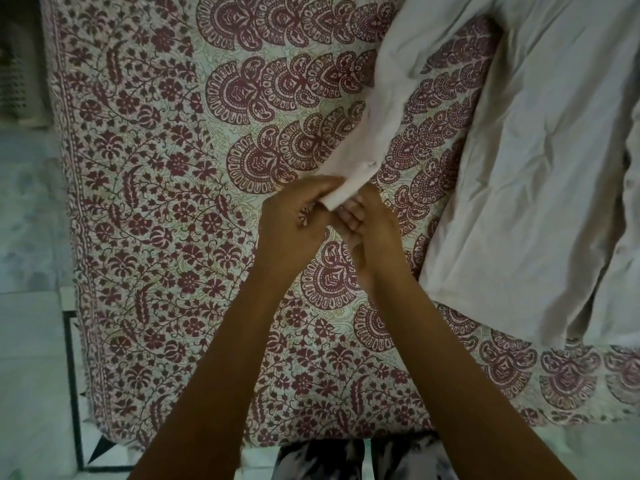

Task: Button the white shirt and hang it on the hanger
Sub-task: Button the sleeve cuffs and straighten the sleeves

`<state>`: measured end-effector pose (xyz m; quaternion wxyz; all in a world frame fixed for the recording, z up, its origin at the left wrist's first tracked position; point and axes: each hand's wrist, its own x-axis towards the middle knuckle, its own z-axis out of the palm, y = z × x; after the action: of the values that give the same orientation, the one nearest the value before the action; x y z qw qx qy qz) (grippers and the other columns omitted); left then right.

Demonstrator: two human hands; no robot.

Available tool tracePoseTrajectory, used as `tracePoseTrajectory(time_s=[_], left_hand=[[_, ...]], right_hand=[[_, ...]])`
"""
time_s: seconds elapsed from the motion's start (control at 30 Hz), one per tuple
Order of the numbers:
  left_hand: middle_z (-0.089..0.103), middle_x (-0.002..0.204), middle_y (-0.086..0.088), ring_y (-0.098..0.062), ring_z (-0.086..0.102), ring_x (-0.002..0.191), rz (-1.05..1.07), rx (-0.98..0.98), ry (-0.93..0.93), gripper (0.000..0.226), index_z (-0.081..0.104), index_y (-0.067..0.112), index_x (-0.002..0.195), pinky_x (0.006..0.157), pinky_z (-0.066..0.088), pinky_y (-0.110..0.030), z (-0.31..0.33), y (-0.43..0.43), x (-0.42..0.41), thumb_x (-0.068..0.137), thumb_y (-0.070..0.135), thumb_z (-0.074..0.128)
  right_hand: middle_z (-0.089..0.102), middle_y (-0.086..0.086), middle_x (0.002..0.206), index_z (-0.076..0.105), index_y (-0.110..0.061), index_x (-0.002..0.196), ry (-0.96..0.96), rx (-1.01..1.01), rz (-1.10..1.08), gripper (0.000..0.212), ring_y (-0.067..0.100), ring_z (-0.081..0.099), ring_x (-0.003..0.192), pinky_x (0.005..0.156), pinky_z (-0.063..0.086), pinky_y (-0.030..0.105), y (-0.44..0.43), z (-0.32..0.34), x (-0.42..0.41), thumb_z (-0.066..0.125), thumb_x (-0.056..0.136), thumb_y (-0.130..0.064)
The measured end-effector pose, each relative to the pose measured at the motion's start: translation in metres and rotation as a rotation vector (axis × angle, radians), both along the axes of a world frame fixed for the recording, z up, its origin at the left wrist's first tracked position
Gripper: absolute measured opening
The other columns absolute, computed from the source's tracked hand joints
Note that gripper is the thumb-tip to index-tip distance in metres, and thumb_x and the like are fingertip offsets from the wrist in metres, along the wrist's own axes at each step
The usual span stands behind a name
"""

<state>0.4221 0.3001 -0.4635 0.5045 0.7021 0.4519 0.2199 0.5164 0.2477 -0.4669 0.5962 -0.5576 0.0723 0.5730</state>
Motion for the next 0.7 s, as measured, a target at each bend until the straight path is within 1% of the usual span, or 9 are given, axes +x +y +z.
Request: tracePoseTrajectory(time_s=[0.07,0.13,0.2,0.27,0.37,0.47,0.57,0.63,0.7], left_hand=[[0.062,0.114,0.007,-0.010,0.050,0.118,-0.133,0.097,0.101,0.035,0.070,0.010,0.105,0.105,0.038,-0.036,-0.003,0.005,-0.007,0.081,0.017,0.045],[0.058,0.118,0.010,-0.013,0.040,0.126,-0.180,0.121,0.175,0.041,0.073,0.012,0.095,0.109,0.028,-0.038,-0.005,0.009,-0.014,0.077,0.026,0.039],[0.061,0.118,0.007,-0.010,0.045,0.121,-0.147,0.067,0.152,0.038,0.074,0.010,0.089,0.105,0.033,-0.025,-0.004,0.010,-0.019,0.080,0.027,0.041],[0.068,0.105,-0.001,-0.007,0.058,0.101,0.090,-0.080,0.046,0.024,0.071,0.008,0.089,0.089,0.044,-0.016,-0.002,0.011,-0.020,0.084,0.019,0.050],[0.065,0.090,0.001,-0.010,0.060,0.084,0.500,-0.381,-0.005,0.004,0.064,0.018,0.088,0.077,0.052,-0.028,-0.008,0.022,-0.021,0.085,0.020,0.063],[0.064,0.109,-0.006,-0.017,0.064,0.098,0.506,-0.758,-0.131,0.029,0.059,0.009,0.112,0.077,0.057,-0.031,-0.017,0.031,-0.024,0.086,0.021,0.065],[0.066,0.096,-0.009,-0.016,0.065,0.081,0.560,-0.549,-0.057,0.025,0.059,0.001,0.104,0.066,0.055,-0.024,-0.029,0.036,-0.023,0.081,0.005,0.068],[0.065,0.088,-0.007,-0.016,0.062,0.073,0.610,-0.358,0.111,0.026,0.061,0.005,0.097,0.065,0.054,-0.027,-0.043,0.039,-0.024,0.075,0.006,0.073],[0.062,0.083,-0.005,-0.017,0.058,0.069,0.662,-0.284,0.235,0.031,0.058,0.012,0.092,0.067,0.053,-0.032,-0.060,0.042,-0.026,0.068,0.012,0.078]], right_hand=[[0.070,0.006,0.090,0.056,-0.004,0.119,0.189,0.042,-0.070,0.044,0.016,0.067,0.084,0.071,0.056,0.024,0.003,-0.002,0.001,0.046,0.094,-0.038],[0.068,0.009,0.107,0.049,-0.007,0.130,0.259,0.055,-0.093,0.059,0.021,0.065,0.096,0.078,0.055,0.031,0.005,-0.005,-0.002,0.042,0.091,-0.051],[0.062,0.013,0.122,0.050,-0.007,0.129,0.212,-0.004,-0.012,0.054,0.026,0.061,0.110,0.091,0.051,0.038,0.006,-0.011,-0.009,0.048,0.091,-0.045],[0.066,0.011,0.115,0.056,-0.003,0.120,0.136,-0.089,0.022,0.036,0.023,0.064,0.102,0.087,0.054,0.031,0.007,-0.016,-0.013,0.057,0.090,-0.022],[0.067,0.001,0.102,0.058,-0.012,0.110,0.131,-0.060,-0.001,0.022,0.013,0.063,0.090,0.071,0.055,0.020,0.010,-0.022,-0.016,0.055,0.089,-0.006],[0.066,0.002,0.102,0.058,-0.014,0.108,-0.034,-0.077,0.087,0.021,0.013,0.062,0.089,0.070,0.053,0.023,0.015,-0.027,-0.022,0.057,0.089,-0.006],[0.067,0.008,0.096,0.063,-0.006,0.102,-0.281,-0.246,0.094,0.022,0.018,0.064,0.080,0.065,0.057,0.027,0.022,-0.040,-0.028,0.067,0.081,-0.008],[0.069,0.011,0.090,0.066,-0.003,0.093,-0.448,-0.373,0.181,0.023,0.027,0.065,0.081,0.076,0.057,0.042,0.026,-0.054,-0.032,0.074,0.075,-0.015],[0.068,0.012,0.080,0.066,-0.006,0.080,-0.545,-0.432,0.284,0.018,0.032,0.066,0.076,0.074,0.056,0.049,0.027,-0.064,-0.035,0.076,0.073,-0.020]])
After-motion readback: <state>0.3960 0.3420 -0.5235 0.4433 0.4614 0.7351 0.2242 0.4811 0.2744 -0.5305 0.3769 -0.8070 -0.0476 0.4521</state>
